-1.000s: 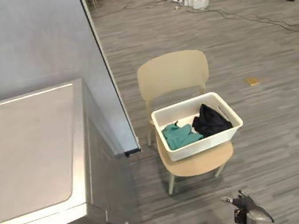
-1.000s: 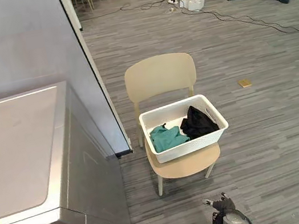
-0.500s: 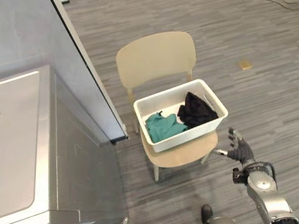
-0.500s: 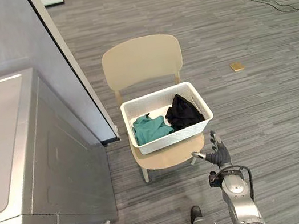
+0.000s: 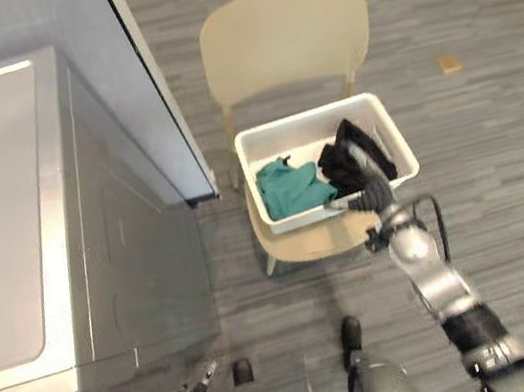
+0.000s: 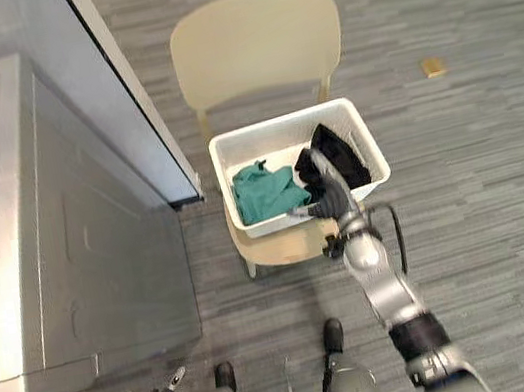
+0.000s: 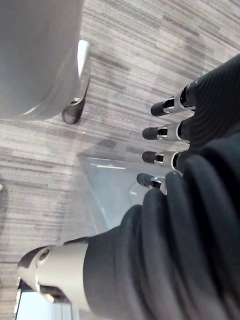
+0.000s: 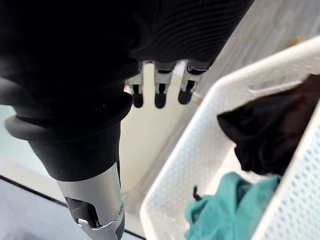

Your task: Pick up the laundry basket with both hands and put the clothes into the washing machine.

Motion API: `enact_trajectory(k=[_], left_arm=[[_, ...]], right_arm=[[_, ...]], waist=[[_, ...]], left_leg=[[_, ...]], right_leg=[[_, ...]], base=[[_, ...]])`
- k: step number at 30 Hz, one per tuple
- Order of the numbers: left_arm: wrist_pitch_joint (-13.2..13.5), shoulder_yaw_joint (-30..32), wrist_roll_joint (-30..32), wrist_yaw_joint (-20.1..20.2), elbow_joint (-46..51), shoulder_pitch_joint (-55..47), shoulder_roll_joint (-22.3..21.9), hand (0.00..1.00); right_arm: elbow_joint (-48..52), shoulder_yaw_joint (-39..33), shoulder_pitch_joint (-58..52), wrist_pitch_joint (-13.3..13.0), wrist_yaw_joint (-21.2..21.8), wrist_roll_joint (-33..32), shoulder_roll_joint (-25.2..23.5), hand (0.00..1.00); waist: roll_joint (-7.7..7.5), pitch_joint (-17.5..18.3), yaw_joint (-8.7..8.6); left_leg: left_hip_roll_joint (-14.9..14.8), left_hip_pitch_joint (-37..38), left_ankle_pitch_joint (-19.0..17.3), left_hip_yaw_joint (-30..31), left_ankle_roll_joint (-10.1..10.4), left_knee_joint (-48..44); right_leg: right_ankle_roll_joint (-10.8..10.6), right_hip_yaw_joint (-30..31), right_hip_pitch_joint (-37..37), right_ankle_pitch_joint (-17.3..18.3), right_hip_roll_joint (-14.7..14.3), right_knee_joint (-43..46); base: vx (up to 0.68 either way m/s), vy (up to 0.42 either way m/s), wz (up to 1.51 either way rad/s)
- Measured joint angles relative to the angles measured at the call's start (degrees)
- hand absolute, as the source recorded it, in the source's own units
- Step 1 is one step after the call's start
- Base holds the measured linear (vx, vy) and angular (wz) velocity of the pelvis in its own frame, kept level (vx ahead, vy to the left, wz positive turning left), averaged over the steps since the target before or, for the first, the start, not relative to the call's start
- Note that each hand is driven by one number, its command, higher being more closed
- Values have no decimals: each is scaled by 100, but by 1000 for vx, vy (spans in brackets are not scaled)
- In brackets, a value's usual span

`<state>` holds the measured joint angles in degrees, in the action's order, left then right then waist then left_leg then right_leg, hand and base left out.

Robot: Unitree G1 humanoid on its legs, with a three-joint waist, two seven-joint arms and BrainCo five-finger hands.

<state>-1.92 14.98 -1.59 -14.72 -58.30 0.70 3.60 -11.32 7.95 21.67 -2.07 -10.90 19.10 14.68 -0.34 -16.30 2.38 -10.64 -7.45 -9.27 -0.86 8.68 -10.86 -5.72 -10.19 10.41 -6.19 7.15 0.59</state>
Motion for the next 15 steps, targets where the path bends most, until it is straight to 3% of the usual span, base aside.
enact_trajectory(k=[7, 15], left_arm=[[63, -365, -189, -197, 399, 88, 8, 0], [126, -421, -508, -293, 478, 93, 116, 0]], right_arm=[[-1836, 11, 2018, 380, -363, 111, 740, 0], [-2674, -23, 3274, 618, -477, -65, 1098, 0]], waist=[[117, -496, 179], [133, -941, 175]], left_leg=[[69, -369, 231, 182, 8, 83], [87, -697, 354, 256, 22, 66]], right_leg=[[64, -92, 278, -206, 41, -82], [113, -128, 549, -355, 48, -108]], base=[[-86, -23, 9], [-58, -11, 3]])
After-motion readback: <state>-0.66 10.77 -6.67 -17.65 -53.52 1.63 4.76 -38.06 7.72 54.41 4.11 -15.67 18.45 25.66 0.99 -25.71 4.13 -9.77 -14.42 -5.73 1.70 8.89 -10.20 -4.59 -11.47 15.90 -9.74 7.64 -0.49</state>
